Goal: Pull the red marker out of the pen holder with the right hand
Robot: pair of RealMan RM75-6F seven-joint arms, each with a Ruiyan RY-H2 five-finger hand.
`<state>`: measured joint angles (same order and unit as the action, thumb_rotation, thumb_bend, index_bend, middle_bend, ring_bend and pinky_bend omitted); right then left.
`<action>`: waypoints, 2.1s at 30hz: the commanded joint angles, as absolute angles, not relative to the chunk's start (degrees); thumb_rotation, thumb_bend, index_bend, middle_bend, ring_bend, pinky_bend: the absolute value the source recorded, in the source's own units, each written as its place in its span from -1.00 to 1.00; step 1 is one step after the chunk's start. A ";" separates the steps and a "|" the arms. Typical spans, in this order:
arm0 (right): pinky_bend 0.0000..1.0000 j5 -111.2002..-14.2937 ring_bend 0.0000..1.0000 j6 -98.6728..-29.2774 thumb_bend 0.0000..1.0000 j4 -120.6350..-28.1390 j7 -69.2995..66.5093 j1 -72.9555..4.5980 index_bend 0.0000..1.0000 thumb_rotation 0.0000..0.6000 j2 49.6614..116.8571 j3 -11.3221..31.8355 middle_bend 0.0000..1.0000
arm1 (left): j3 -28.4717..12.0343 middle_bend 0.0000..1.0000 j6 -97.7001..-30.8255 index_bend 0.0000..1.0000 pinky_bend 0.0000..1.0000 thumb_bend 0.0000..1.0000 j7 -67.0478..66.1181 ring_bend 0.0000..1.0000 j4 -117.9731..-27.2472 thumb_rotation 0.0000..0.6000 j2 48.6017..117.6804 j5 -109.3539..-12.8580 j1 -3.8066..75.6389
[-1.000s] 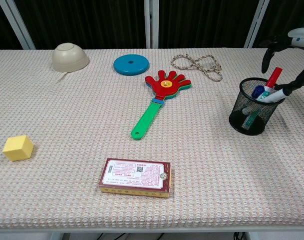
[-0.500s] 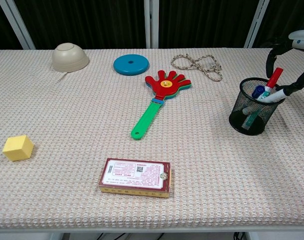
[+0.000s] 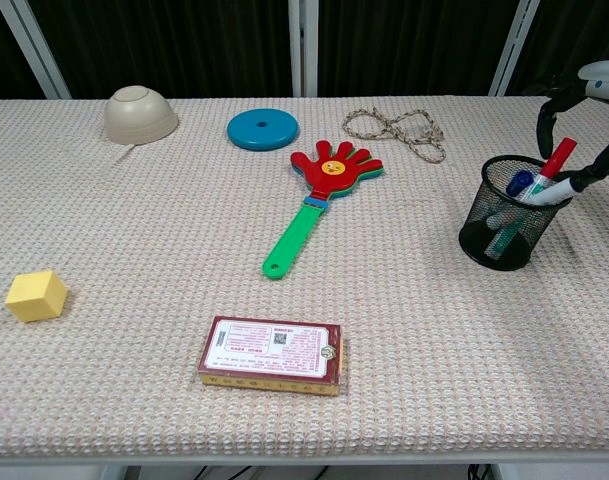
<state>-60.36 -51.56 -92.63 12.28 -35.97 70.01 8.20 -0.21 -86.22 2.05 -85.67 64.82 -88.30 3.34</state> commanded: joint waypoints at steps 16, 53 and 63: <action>-1.00 -60.11 -1.00 -53.27 -0.40 -92.65 12.45 -35.88 0.33 1.00 70.86 8.54 -0.92 | -0.33 -0.92 -86.44 -0.71 -0.87 -0.68 2.37 -1.00 -85.81 1.00 64.54 -88.26 3.28; -1.00 -68.74 -1.00 -66.52 -0.25 -98.66 2.87 -25.87 0.55 1.00 59.77 10.07 -0.79 | -0.08 -0.92 -86.47 -0.71 -0.87 -0.68 2.68 -1.00 -85.66 1.00 64.54 -88.54 3.07; -1.00 -67.60 -1.00 -62.00 -0.25 -88.97 5.31 -26.55 0.56 1.00 68.10 7.12 -0.80 | -0.16 -0.92 -85.60 -0.71 -0.87 -0.68 2.78 -1.00 -85.23 1.00 64.83 -87.59 3.15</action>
